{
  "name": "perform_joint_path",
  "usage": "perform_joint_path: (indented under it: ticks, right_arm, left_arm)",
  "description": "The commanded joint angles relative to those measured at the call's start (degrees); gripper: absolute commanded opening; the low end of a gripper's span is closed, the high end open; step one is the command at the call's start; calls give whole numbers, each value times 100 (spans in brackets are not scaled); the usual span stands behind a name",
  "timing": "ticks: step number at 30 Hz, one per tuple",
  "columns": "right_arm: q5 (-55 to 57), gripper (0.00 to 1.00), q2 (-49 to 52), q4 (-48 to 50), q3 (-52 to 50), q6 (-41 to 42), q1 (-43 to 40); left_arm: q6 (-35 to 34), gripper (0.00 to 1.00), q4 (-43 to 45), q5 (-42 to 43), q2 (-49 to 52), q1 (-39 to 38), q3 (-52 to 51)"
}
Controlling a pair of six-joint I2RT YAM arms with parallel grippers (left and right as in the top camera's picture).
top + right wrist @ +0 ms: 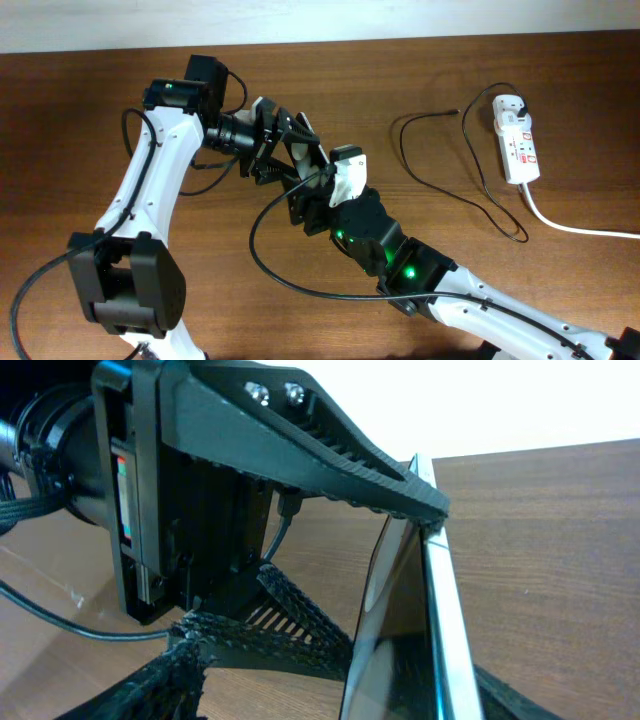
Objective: Plug charger to phone and switch on socket
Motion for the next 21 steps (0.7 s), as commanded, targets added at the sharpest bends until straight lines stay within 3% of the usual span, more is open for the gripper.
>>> perform_joint_path:
  ticks: [1,4,12,17,19,21]
  right_arm:
    - [50,64,22,0,66,-15,17]
    - [50,54,22,-2,66,-15,17]
    - [46,6,20,-24,66,-15,20]
    - [52,4,-170,-57,66,-22,7]
    - [111,4,-299,-380,66,-33,-79]
    - [-160,4,-645,-911,66,660,-398]
  left_arm:
    - [184,61,11,103,-13,42,31]
    - [271,61,9,68,-13,42,31]
    - [313,63,9,63,-11,42,31]
    - [391,93,9,-339,-15,304,33]
    - [940,98,9,116,-22,546,72]
    - [1473,99,-61,98,-275,981,103]
